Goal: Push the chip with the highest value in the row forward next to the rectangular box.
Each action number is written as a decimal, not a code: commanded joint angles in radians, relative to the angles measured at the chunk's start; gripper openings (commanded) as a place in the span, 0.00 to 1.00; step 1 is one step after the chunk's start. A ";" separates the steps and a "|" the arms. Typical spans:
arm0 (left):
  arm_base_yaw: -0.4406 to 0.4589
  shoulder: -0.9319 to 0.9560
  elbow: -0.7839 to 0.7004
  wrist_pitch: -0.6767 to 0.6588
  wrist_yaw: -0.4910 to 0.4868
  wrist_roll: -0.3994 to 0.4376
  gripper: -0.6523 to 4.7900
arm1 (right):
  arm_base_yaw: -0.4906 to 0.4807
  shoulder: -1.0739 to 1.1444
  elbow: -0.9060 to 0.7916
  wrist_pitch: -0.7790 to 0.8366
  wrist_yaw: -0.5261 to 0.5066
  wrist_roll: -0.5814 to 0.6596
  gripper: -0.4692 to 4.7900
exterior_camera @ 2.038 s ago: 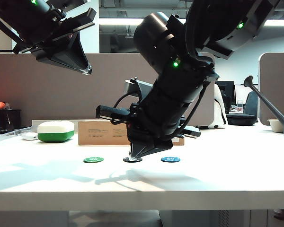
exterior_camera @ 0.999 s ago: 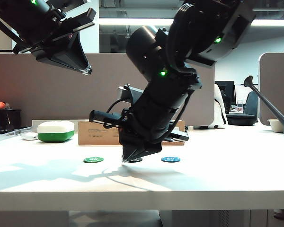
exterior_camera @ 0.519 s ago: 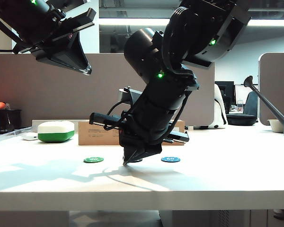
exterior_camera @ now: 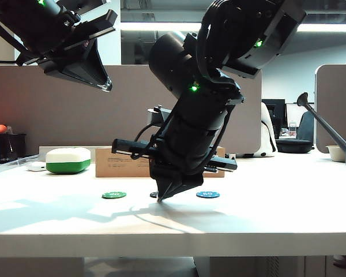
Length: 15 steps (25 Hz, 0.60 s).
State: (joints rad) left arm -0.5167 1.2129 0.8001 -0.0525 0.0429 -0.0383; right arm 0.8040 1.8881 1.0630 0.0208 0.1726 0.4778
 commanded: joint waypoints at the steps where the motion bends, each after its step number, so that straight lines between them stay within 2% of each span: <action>1: 0.001 -0.003 0.002 0.009 0.003 0.004 0.11 | -0.001 -0.005 0.000 0.000 0.012 0.002 0.08; 12: 0.001 -0.003 0.002 0.009 0.003 0.004 0.11 | -0.030 0.004 0.000 0.048 0.012 0.001 0.08; 15: 0.001 -0.003 0.002 0.009 0.003 0.004 0.11 | -0.047 0.008 0.000 0.046 -0.020 0.001 0.08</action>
State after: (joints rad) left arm -0.5163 1.2129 0.8001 -0.0521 0.0425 -0.0383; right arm 0.7578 1.8992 1.0622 0.0620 0.1734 0.4778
